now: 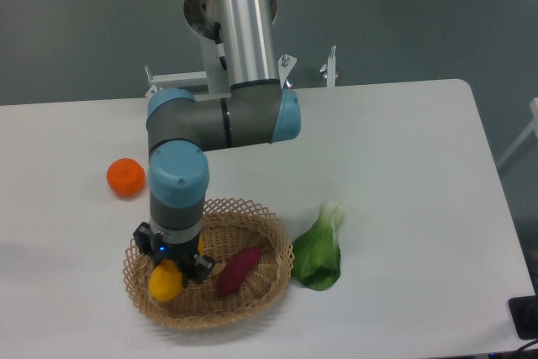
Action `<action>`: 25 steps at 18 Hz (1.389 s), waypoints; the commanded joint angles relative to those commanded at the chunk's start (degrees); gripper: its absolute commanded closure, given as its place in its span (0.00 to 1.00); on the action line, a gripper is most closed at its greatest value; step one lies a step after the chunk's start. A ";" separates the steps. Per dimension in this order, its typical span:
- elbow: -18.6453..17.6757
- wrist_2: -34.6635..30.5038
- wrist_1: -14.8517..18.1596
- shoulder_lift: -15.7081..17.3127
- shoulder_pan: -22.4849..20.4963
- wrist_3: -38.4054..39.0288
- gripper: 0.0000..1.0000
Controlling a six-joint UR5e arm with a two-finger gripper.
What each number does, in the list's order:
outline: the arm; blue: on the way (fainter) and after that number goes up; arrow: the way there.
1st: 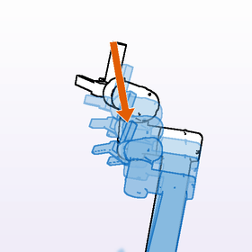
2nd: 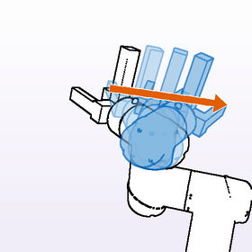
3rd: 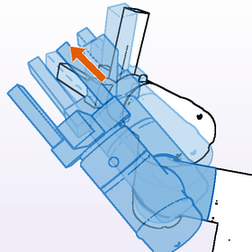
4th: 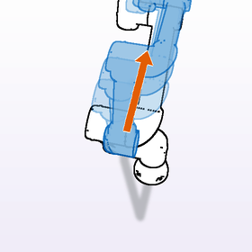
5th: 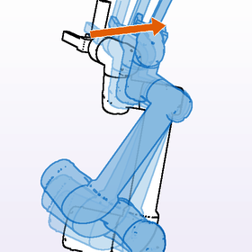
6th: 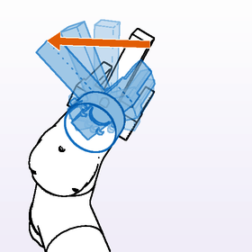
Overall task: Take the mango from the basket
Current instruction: 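Lift the mango out of the basket and carry it above the bok choy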
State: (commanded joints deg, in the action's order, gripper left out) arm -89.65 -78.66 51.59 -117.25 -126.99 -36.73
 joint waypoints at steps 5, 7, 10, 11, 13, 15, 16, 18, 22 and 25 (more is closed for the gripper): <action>-2.71 -0.44 0.70 3.69 -5.27 -7.54 0.69; -4.38 -0.70 2.71 5.62 -7.65 -11.94 0.69; -6.23 -0.88 4.31 7.21 -10.99 -17.65 0.69; -6.41 -1.75 4.57 7.56 -11.87 -19.32 0.69; -6.42 -4.47 5.01 7.83 -13.19 -21.70 0.69; -6.42 -6.15 5.01 7.83 -14.59 -24.25 0.69; -6.42 -6.33 5.01 7.92 -15.65 -25.74 0.69; -6.42 -6.68 5.01 7.83 -17.67 -28.73 0.70; -6.24 -6.68 4.83 7.56 -21.10 -34.71 0.70; -5.89 -6.94 4.75 7.30 -22.60 -38.22 0.69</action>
State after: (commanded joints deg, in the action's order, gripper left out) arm -95.54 -85.60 56.34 -109.95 -149.59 -74.96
